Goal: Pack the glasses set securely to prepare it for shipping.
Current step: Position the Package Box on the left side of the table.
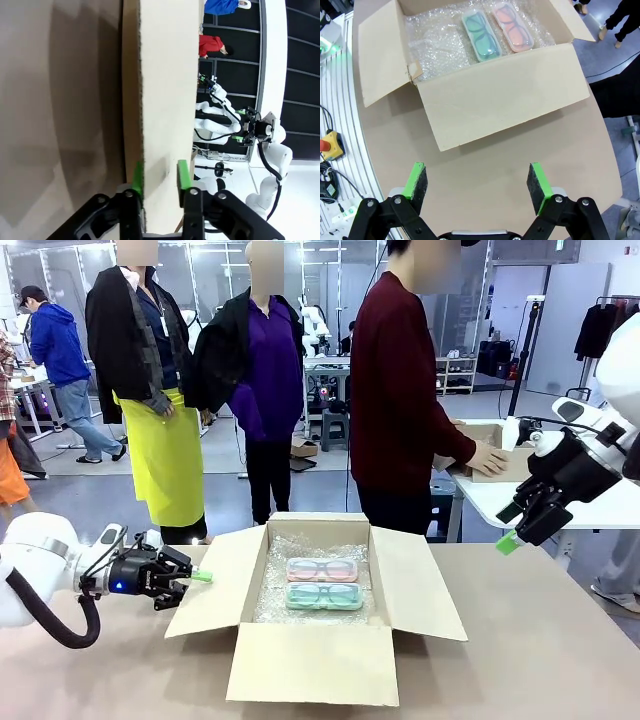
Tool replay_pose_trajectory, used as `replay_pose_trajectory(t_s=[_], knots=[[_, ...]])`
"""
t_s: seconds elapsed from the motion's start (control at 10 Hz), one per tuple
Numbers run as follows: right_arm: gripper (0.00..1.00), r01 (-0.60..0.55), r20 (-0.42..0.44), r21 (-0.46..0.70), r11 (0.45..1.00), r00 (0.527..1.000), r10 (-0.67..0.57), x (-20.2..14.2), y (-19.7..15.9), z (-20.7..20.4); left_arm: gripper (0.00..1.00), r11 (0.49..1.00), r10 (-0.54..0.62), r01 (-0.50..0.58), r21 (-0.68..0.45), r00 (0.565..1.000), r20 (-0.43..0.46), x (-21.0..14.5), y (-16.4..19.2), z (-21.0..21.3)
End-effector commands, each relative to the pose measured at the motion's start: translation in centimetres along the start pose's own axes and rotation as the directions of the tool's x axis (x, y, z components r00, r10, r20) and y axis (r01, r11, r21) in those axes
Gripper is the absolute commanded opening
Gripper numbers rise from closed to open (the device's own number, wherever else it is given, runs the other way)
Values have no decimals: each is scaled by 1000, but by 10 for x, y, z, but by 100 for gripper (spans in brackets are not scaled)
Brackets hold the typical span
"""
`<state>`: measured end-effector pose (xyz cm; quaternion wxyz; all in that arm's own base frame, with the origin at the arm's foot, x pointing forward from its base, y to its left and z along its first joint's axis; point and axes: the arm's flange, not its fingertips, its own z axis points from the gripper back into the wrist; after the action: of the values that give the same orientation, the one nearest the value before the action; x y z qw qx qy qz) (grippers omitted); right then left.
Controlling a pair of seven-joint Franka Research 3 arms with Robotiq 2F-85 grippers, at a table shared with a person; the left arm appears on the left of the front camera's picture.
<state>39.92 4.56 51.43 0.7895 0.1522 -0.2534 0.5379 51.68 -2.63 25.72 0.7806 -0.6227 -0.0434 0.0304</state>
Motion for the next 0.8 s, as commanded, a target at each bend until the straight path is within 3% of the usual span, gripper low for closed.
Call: replay_pose_trajectory(t_s=[0.0, 0.2, 0.7], knots=[[100, -5, -6, 5, 1000, 1000, 5, 2, 0, 2, 0, 999, 12, -10, -32, 999, 45, -5, -12, 13], [100, -5, -6, 5, 1000, 1000, 5, 2, 0, 2, 0, 995, 39, -38, -87, 999, 3, -5, -19, 18], [100, -5, -6, 5, 1000, 1000, 5, 2, 0, 2, 0, 996, 60, -62, -58, 998, -30, 2, -26, 25]])
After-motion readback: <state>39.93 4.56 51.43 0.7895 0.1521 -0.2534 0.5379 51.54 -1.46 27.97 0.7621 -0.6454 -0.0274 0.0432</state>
